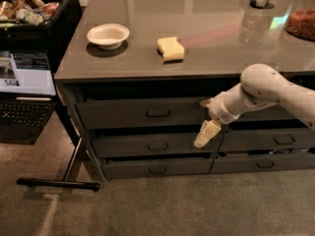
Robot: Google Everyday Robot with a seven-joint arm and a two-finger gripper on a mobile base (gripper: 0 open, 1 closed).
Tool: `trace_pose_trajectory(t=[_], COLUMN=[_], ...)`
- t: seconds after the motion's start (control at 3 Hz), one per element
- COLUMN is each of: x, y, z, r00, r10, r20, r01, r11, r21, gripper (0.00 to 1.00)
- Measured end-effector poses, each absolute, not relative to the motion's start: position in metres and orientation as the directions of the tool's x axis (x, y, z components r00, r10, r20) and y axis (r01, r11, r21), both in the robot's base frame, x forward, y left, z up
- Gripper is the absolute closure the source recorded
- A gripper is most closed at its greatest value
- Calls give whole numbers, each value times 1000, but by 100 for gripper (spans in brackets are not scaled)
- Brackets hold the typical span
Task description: Close top drawer
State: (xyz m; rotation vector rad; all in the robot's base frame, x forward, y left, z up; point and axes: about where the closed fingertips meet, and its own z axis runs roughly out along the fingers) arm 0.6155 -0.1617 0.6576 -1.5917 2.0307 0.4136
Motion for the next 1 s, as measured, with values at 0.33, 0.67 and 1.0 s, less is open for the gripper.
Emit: trace_pose_trajectory(t=[0.33,0.67,1.0], x=[619,620,614], y=[-161,-162,-164], z=[657,655,655], r00=[-174,-179,-180], r10=[-798,-790,-780], r20=[-577,-587,-600], r01=[-959,-956,-952], r11=[270,281,292], r21=[-84,-87,-95], gripper=[0,0,0])
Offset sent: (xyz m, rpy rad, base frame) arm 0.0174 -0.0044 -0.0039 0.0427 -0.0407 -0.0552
